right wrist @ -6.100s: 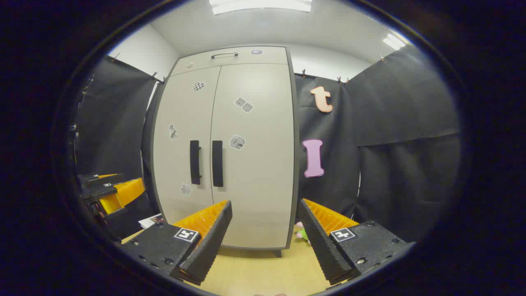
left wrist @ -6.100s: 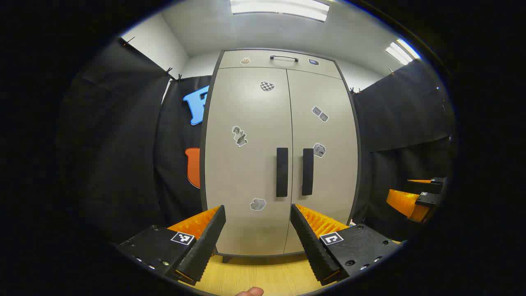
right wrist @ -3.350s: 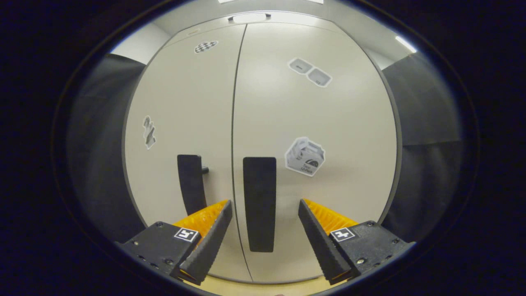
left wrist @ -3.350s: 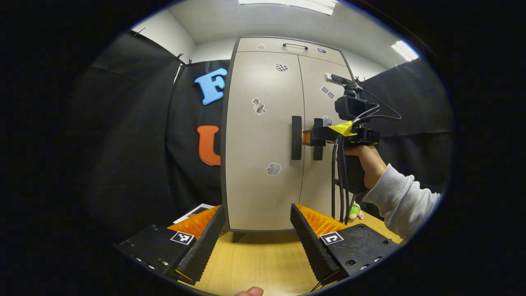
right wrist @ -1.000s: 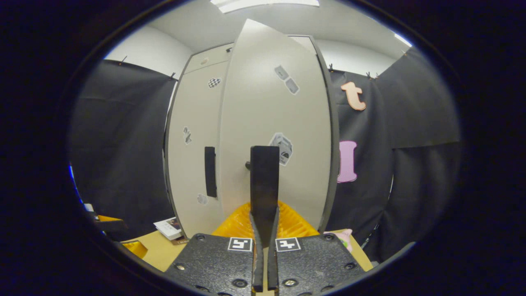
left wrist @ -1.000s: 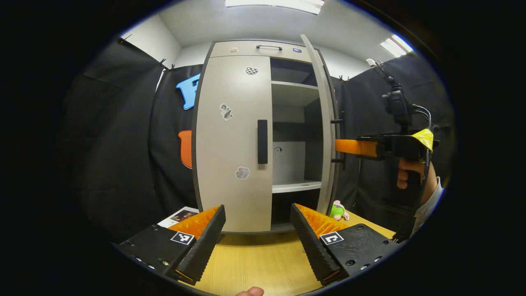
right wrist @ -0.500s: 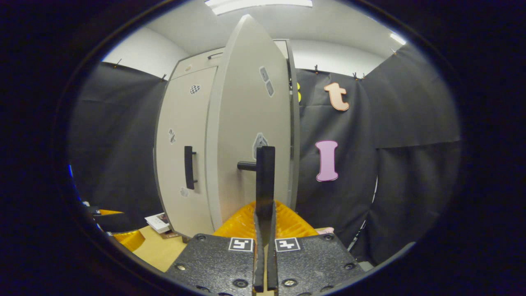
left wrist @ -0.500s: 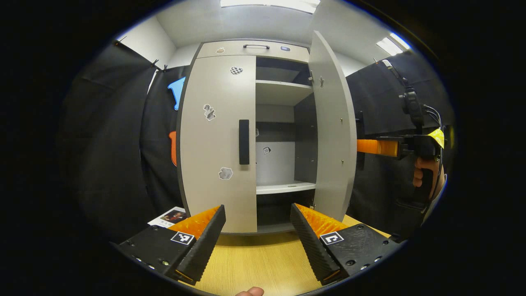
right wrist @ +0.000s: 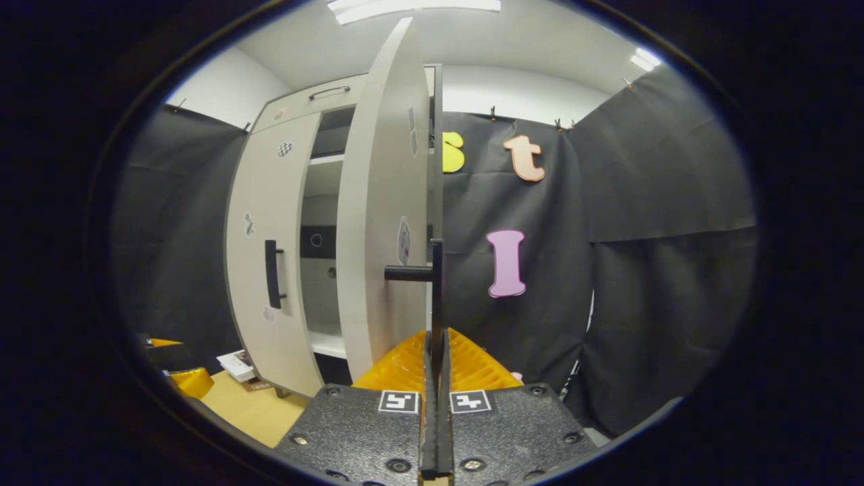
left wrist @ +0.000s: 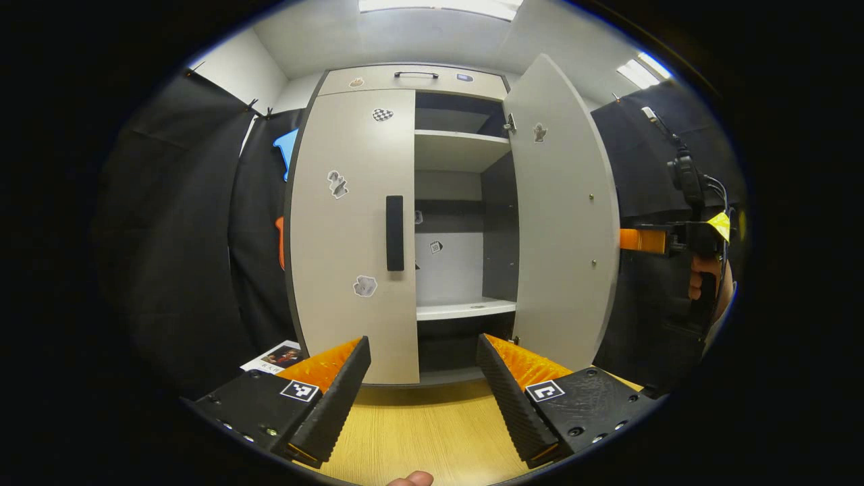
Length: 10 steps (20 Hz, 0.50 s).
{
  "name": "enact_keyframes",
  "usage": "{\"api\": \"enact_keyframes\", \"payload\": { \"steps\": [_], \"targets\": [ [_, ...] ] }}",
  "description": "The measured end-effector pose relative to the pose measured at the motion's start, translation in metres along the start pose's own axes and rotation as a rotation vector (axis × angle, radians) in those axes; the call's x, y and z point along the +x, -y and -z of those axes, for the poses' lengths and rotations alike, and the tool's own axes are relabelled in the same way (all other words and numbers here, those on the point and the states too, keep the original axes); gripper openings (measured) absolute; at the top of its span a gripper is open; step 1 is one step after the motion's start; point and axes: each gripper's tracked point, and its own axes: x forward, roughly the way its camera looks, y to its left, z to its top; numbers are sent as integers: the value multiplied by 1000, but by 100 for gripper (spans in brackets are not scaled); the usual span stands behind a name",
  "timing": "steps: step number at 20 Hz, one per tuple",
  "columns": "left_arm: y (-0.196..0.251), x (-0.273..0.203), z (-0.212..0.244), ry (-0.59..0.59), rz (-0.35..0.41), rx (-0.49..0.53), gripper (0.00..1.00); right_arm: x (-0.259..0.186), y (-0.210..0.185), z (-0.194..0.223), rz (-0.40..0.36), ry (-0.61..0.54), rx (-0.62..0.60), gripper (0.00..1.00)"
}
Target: Open the right door of the double-door shoe cabinet with the right hand, and open the left door with the left hand.
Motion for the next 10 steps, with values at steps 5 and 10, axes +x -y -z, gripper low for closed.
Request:
{"api": "enact_keyframes", "payload": {
  "steps": [5,10],
  "targets": [
    [2,5,0,0,7,-3,95,4,2,1,-15,9,-10,4],
    [1,4,2,-3,14,-2,95,-26,5,5,41,7,-15,3]
  ]
}}
